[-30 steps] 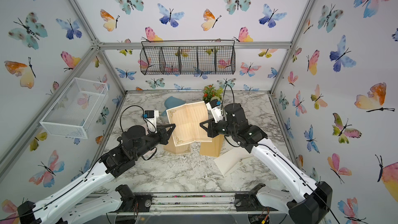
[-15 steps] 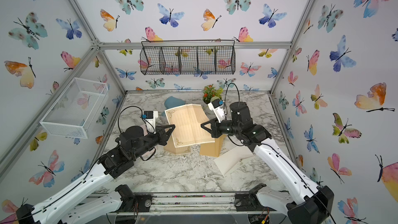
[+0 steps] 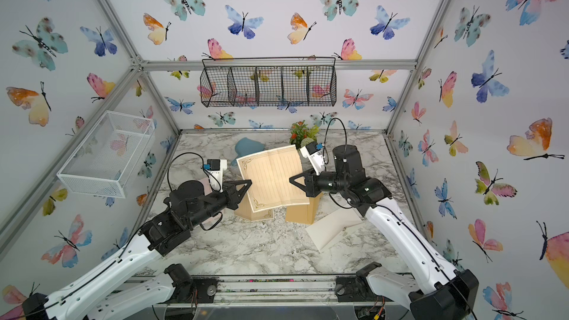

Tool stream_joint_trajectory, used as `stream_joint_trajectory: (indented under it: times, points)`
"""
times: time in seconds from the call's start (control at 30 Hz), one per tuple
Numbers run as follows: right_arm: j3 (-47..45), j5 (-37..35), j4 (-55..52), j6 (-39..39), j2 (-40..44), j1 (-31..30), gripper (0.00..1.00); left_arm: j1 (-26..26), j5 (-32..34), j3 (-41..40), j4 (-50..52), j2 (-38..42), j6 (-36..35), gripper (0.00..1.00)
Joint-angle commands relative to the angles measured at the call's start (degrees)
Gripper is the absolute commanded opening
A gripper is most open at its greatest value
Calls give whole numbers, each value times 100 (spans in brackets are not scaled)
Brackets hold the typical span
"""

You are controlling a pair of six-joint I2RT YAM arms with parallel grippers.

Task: Take the letter paper out of the envelope
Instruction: Unfold the letter paper, then place the letter paper at the center of the board.

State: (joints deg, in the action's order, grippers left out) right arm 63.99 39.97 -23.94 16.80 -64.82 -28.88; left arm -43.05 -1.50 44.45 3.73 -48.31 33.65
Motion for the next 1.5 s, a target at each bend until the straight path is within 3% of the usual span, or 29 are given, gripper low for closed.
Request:
stream_joint_trajectory:
  times: [0.0,0.1,0.23,0.37,0.5,0.6,0.77,1.13,1.47]
  points:
    - [61,11,-127,-97,88,144,2,156,214,-59,23,43,10,17]
    - [61,-2,-132,-111,68,183,2,192,190,-66,-22,-44,36,50]
    - [61,-50,-322,-259,-85,394,2,357,160,-107,-36,-130,55,58]
    - [-9,106,-581,-576,-477,1096,2,849,-80,-298,-97,-39,52,59]
    - [51,217,-968,-1025,-1028,2246,2,1513,-734,-560,-131,218,189,59]
    - [62,328,-1012,-1142,-1374,3053,2,1639,-807,-686,-120,429,205,59]
    - [20,194,-740,-1016,-1877,3814,2,1636,-947,-682,-95,432,190,59]
    - [-1,737,77,-790,-3382,4844,2,1636,-1135,-779,-160,463,231,59]
    - [-220,632,860,-428,-4190,4880,2,1634,-1377,-675,-161,295,270,58]
